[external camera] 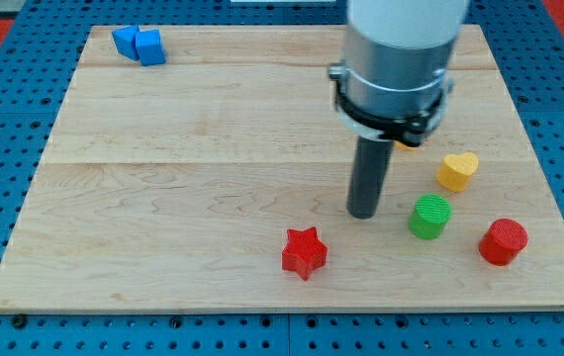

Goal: Move green circle closer to the green star

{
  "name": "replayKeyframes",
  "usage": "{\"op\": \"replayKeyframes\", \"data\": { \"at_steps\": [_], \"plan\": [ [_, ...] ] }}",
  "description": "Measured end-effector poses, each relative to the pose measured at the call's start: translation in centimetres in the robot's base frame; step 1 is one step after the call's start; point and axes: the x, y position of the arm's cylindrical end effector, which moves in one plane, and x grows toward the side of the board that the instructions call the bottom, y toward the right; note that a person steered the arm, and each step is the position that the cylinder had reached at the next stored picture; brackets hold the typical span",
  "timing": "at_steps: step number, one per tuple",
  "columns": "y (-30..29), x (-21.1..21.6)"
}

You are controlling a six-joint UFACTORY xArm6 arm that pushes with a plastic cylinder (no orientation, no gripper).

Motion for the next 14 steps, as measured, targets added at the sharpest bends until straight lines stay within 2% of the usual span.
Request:
{"op": "replayKeyframes", "data": {
  "at_steps": [1,2,3,4,6,7,8,9,11,13,14],
  "plan": [
    [1.5,1.4],
    [1.6,6.3],
    [5.0,9.0],
    [6.9,8.0],
    [5.7,0.1],
    [4.5,-0.8],
    [5.6,1.2],
    [7.2,0.5],
    [4.2,-7.0],
    [-1.9,-15.1],
    [-3.4,-15.2]
  ]
}}
